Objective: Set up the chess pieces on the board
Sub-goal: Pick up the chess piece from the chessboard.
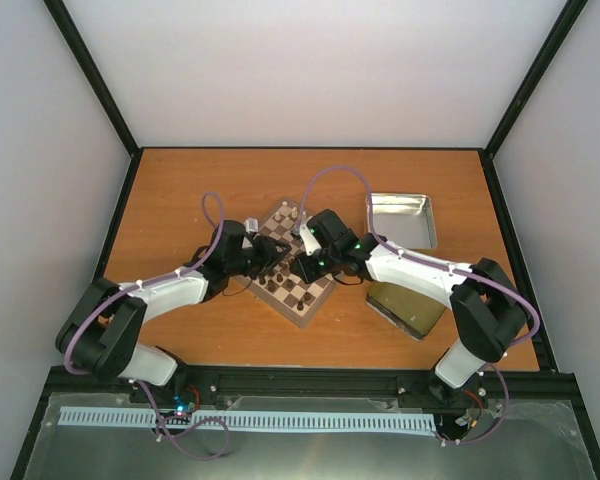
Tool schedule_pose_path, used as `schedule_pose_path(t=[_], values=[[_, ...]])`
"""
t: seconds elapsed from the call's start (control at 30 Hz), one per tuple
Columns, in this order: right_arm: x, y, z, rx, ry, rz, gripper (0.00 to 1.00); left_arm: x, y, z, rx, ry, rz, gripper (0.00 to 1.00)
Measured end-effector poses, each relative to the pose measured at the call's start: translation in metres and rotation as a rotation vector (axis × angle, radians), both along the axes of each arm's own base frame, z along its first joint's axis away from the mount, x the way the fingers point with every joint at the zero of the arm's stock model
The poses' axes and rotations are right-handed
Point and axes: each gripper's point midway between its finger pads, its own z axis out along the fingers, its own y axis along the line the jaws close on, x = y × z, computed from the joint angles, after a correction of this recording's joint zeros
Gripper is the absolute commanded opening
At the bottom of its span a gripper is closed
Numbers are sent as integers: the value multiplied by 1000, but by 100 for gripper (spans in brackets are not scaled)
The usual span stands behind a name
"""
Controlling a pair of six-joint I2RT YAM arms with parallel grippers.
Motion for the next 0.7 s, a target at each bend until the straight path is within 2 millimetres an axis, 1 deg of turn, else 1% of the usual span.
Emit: schedule_pose_path(t=[0.03, 0.07, 0.13, 0.17, 0.23, 0.33, 0.37, 0.4, 0.5, 0.6, 0.7], values=[[1, 0, 0, 0, 1, -4, 11, 1, 2, 1, 13, -11, 7, 41], [1, 1, 0, 3, 3, -8, 11, 1, 5, 2, 28, -23, 14, 45], [1, 2, 1, 15, 7, -11, 12, 2, 10, 9, 50, -58, 30, 56], [2, 3, 2, 23, 9, -12, 12, 3, 13, 16, 59, -86, 38, 62], [2, 5, 6, 42, 12, -10, 12, 3, 18, 34, 63, -151, 51, 71], [1, 7, 23, 90, 1, -5, 12, -2, 26, 70, 39, -266, 61, 83], [0, 7, 32, 113, -10, -3, 12, -6, 28, 83, 19, -304, 62, 87], [0, 7, 42, 134, -24, -1, 12, -9, 30, 92, 3, -326, 60, 91], [-1, 9, 78, 217, -73, 7, 12, -16, 43, 116, -72, -377, 64, 95], [-3, 11, 113, 296, -123, 16, 12, -19, 53, 124, -148, -354, 70, 95], [-7, 11, 144, 373, -167, 24, 12, -24, 52, 128, -222, -299, 50, 92]])
